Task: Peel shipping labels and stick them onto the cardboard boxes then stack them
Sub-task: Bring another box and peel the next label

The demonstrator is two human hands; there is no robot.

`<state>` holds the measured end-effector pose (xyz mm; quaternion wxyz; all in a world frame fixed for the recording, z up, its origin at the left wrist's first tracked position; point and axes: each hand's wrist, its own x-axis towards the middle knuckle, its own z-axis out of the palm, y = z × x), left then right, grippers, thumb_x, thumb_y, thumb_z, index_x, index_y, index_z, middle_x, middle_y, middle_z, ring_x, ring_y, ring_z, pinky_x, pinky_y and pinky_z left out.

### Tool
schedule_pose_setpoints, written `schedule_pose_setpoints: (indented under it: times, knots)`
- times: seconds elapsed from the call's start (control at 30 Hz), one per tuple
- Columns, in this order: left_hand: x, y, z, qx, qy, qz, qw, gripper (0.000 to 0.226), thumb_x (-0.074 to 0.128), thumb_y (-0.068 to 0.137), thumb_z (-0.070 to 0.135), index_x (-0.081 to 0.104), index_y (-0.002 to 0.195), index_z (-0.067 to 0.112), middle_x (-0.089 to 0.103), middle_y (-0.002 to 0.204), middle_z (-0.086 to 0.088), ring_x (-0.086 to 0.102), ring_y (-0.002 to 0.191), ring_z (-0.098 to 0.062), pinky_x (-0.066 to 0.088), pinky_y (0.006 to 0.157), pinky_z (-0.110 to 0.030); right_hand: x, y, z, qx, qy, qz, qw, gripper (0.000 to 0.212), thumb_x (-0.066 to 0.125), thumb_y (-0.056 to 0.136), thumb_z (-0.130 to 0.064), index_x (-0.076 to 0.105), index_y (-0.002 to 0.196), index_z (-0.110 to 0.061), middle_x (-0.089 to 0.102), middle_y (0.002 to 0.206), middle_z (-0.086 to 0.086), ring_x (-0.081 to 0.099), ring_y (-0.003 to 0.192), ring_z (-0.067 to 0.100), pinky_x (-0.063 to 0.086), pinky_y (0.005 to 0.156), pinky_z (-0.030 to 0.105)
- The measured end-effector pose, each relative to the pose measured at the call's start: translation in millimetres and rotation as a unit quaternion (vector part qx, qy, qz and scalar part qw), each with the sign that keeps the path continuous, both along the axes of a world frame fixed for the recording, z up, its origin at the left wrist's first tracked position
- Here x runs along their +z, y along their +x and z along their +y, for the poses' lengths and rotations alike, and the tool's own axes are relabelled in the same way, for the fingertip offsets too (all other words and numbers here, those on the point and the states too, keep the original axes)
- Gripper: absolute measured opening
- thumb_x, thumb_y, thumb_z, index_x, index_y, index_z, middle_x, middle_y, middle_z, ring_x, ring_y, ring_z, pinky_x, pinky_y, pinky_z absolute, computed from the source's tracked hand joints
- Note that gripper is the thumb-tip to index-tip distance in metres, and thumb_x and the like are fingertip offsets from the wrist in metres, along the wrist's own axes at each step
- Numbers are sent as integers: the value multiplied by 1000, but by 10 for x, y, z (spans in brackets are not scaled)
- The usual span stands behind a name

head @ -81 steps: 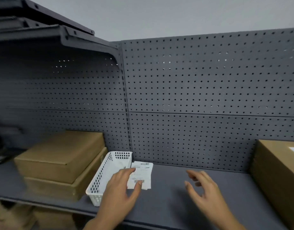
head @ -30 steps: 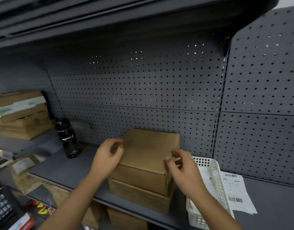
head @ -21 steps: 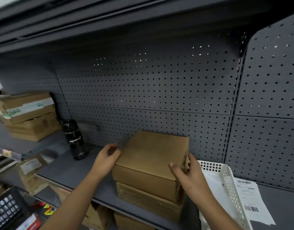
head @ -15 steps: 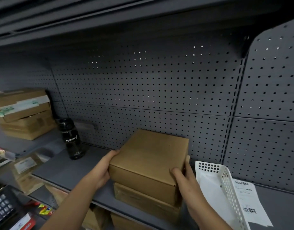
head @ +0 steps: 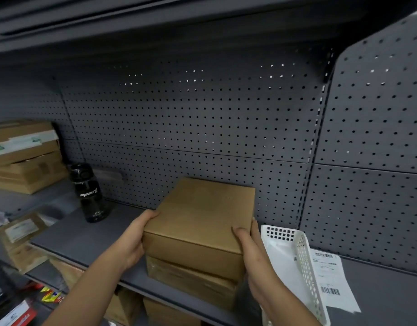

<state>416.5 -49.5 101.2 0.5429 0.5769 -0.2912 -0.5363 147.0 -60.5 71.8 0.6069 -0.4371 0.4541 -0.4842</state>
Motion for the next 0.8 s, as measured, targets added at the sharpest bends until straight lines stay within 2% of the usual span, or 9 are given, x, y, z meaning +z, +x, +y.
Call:
schedule_pose_setpoints:
  times: [0.13,0.2,0.3,0.4,0.5,0.57,0.63,0.77,0.8]
  knots:
    - [92,-269,81,-14,-2,8,1000,47,55,99,48,72,123,12,78,105,-17,69,102,-35,53,97,-47,129,-286,11,-8,-17,-1,1000,51,59,97,-40,40,144,-48,64,132,-12,63,116,13,55,98,41]
    - [131,-432,125,-26,-4,10,1000,49,56,98,50,71,126,13,77,112,-19,69,105,-37,52,99,-50,221,-483,42,-15,-15,-6,1000,43,58,100,-33,42,135,-52,67,120,-14,66,108,14,57,91,41]
    - [193,-756,198,-43,-14,13,999,50,56,99,51,70,130,15,77,118,-18,69,113,-38,51,106,-53,314,-831,71,-26,-10,1,1000,32,60,98,-32,57,125,-48,74,112,-9,69,104,21,58,91,46]
    - [254,-1177,285,-52,-36,13,998,45,52,101,53,69,129,22,78,118,-12,70,117,-33,53,104,-49,383,-1219,97,-45,-10,-3,999,31,63,96,-30,64,125,-42,78,110,-6,72,104,22,59,87,44]
    - [294,-1586,354,-56,-44,10,997,42,53,101,51,68,128,23,79,114,-10,72,112,-31,56,97,-46,401,-1617,161,-39,-19,-16,999,34,65,94,-33,65,128,-37,78,113,-3,73,103,25,58,70,38]
    - [297,-1835,392,-61,-36,3,997,38,54,101,49,68,125,23,81,108,-9,73,106,-30,58,90,-45,398,-1866,222,-49,-17,-22,998,59,72,82,-44,57,139,-37,74,123,-1,72,106,27,58,66,36]
    - [285,-2068,422,-70,-33,-2,997,35,55,101,47,68,124,23,81,106,-8,72,105,-30,57,86,-44,399,-2106,286,-62,-14,-18,998,78,74,70,-52,53,144,-37,71,127,-1,71,109,26,58,70,36]
    - [239,-2484,448,-75,-33,21,996,34,57,101,42,69,126,23,79,115,-8,70,112,-29,56,93,-46,371,-2546,407,-78,-29,-5,997,53,70,84,-45,60,136,-39,74,123,-3,69,111,24,54,75,35]
    - [228,-2585,453,-77,-33,25,996,33,56,101,41,70,125,24,79,116,-7,71,111,-28,55,91,-45,346,-2654,436,-82,-28,-6,996,53,70,84,-45,60,135,-40,73,124,-4,69,111,25,54,76,36]
